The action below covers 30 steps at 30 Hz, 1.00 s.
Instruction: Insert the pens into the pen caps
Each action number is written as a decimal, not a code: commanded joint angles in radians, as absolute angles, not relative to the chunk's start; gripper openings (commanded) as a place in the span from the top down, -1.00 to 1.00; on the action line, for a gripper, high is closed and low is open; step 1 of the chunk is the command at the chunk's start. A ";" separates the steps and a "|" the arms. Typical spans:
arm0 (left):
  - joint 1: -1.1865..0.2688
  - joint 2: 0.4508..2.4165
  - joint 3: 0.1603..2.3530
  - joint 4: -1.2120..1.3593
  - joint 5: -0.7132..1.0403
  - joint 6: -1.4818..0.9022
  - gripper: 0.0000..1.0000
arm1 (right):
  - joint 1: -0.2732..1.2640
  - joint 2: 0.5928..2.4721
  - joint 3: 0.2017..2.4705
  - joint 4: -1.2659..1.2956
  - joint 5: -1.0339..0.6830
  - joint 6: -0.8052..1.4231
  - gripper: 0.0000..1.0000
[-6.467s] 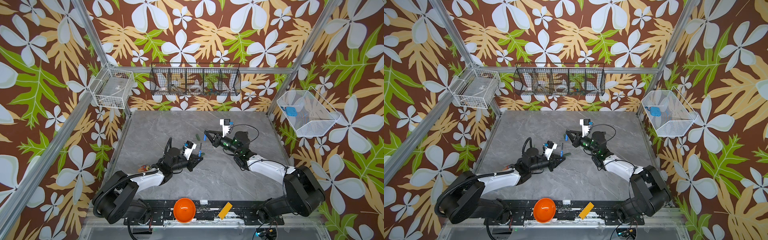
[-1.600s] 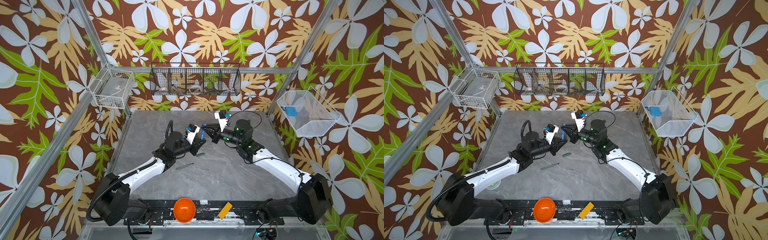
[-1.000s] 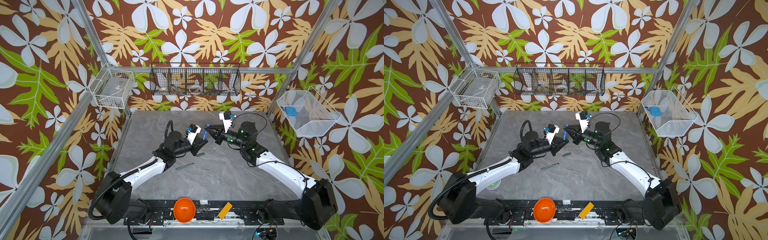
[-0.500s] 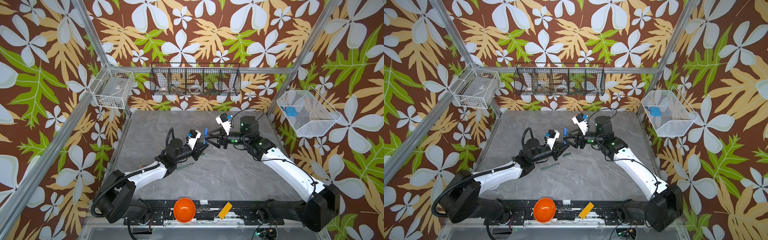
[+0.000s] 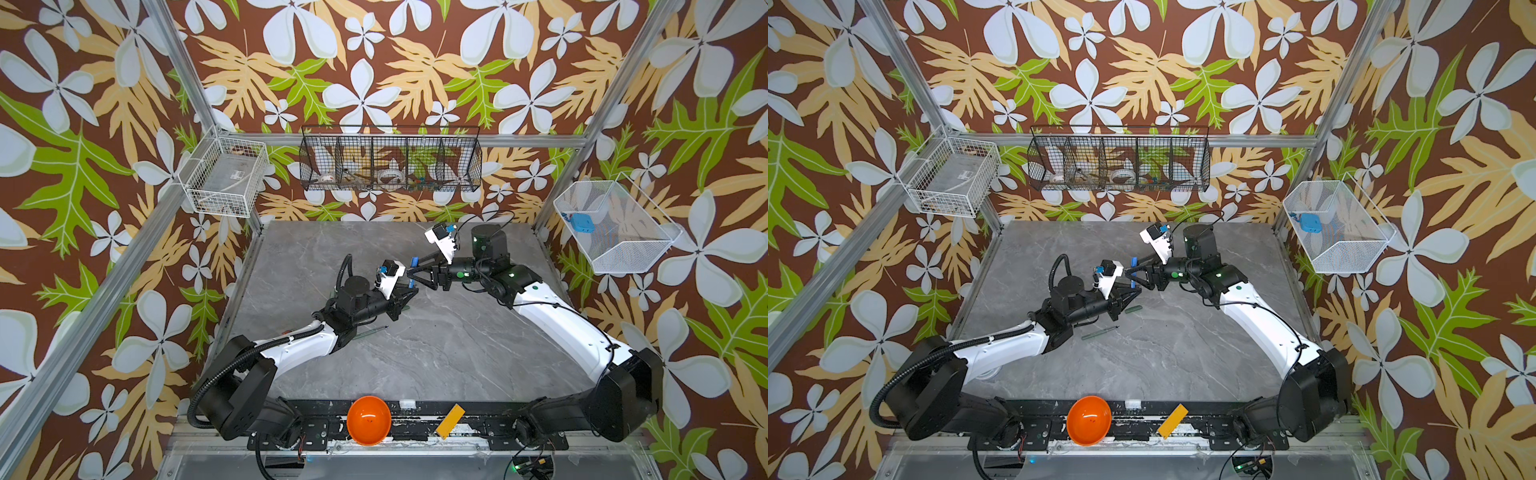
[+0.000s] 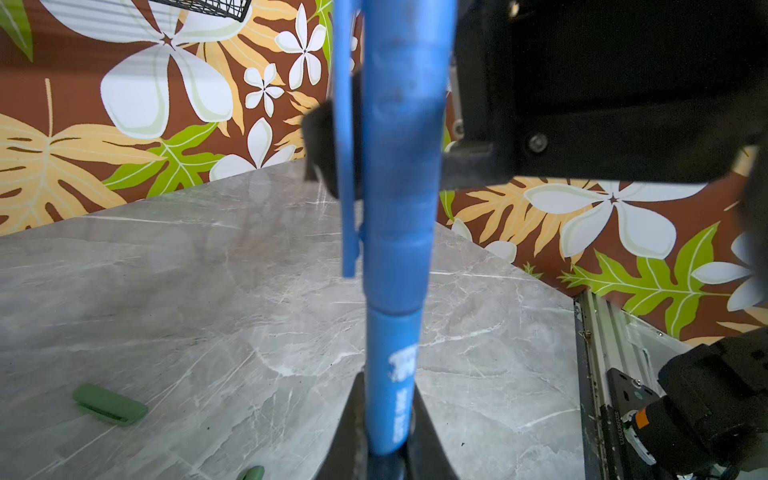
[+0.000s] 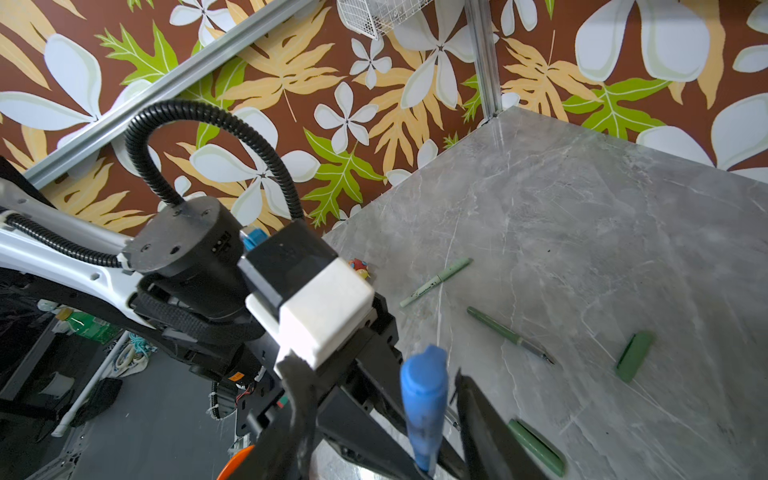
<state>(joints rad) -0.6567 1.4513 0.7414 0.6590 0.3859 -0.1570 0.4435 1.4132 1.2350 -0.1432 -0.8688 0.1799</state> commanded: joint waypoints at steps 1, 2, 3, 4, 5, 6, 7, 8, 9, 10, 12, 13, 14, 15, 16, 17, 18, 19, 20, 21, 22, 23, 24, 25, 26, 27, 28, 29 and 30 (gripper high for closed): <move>-0.657 1.460 0.758 0.670 0.372 -0.139 1.00 | 0.442 1.390 1.223 -0.095 -0.888 0.202 -0.01; -0.657 1.463 0.759 0.670 0.373 -0.141 1.00 | 0.442 1.385 1.221 -0.099 -0.880 0.198 0.01; -0.657 1.464 0.759 0.670 0.374 -0.141 1.00 | 0.443 1.384 1.222 -0.106 -0.876 0.194 0.04; -0.658 1.462 0.759 0.670 0.374 -0.141 1.00 | 0.443 1.382 1.219 -0.107 -0.876 0.194 0.08; -0.657 1.460 0.758 0.670 0.376 -0.141 1.00 | 0.442 1.383 1.218 -0.107 -0.875 0.195 0.10; -0.658 1.459 0.756 0.670 0.375 -0.140 1.00 | 0.443 1.385 1.215 -0.105 -0.876 0.198 0.14; -0.658 1.455 0.755 0.670 0.377 -0.141 1.00 | 0.442 1.389 1.212 -0.101 -0.878 0.201 0.20; -0.658 1.453 0.755 0.668 0.376 -0.141 1.00 | 0.442 1.392 1.210 -0.095 -0.877 0.206 0.25; -0.658 1.449 0.753 0.669 0.376 -0.139 1.00 | 0.443 1.397 1.209 -0.090 -0.875 0.211 0.32; -0.658 1.445 0.753 0.666 0.376 -0.139 1.00 | 0.442 1.403 1.211 -0.088 -0.876 0.213 0.39; -0.658 1.438 0.753 0.669 0.378 -0.141 1.00 | 0.442 1.411 1.215 -0.089 -0.880 0.215 0.44; -0.658 1.436 0.753 0.671 0.382 -0.141 1.00 | 0.442 1.415 1.216 -0.089 -0.882 0.218 0.48; -0.658 1.434 0.757 0.670 0.382 -0.141 1.00 | 0.442 1.418 1.216 -0.087 -0.887 0.221 0.53; -0.658 1.434 0.759 0.670 0.379 -0.138 1.00 | 0.443 1.422 1.218 -0.086 -0.893 0.223 0.57; -0.658 1.434 0.762 0.670 0.376 -0.135 1.00 | 0.443 1.424 1.216 -0.084 -0.894 0.227 0.62; -0.658 1.434 0.765 0.666 0.371 -0.132 1.00 | 0.444 1.426 1.216 -0.085 -0.895 0.228 0.67; -0.658 1.436 0.768 0.666 0.368 -0.130 1.00 | 0.443 1.425 1.215 -0.087 -0.891 0.229 0.74; -0.658 1.437 0.771 0.667 0.368 -0.128 1.00 | 0.443 1.426 1.214 -0.089 -0.887 0.228 0.81; -0.658 1.440 0.773 0.670 0.367 -0.127 1.00 | 0.443 1.424 1.211 -0.091 -0.880 0.228 0.86; -0.658 1.442 0.775 0.673 0.368 -0.128 1.00 | 0.443 1.424 1.208 -0.093 -0.874 0.229 0.94; -0.658 1.445 0.776 0.682 0.367 -0.130 1.00 | 0.443 1.424 1.203 -0.092 -0.874 0.229 1.00; -0.658 1.448 0.780 0.688 0.363 -0.133 1.00 | 0.443 1.424 1.200 -0.092 -0.874 0.230 1.00; -0.658 1.452 0.785 0.697 0.360 -0.141 1.00 | 0.443 1.425 1.191 -0.091 -0.872 0.234 1.00; -0.657 1.454 0.790 0.706 0.355 -0.148 1.00 | 0.443 1.427 1.184 -0.090 -0.872 0.236 1.00; -0.657 1.454 0.796 0.722 0.354 -0.155 1.00 | 0.443 1.428 1.173 -0.087 -0.868 0.239 1.00; -0.652 1.456 0.794 0.768 0.367 -0.174 1.00 | 0.445 1.429 1.163 -0.086 -0.854 0.242 1.00; -0.646 1.461 0.793 0.815 0.391 -0.191 1.00 | 0.445 1.433 1.154 -0.086 -0.845 0.244 1.00; -0.638 1.469 0.804 0.840 0.413 -0.206 1.00 | 0.446 1.436 1.145 -0.086 -0.843 0.244 1.00; -0.629 1.477 0.830 0.832 0.425 -0.214 1.00 | 0.446 1.439 1.134 -0.078 -0.843 0.252 1.00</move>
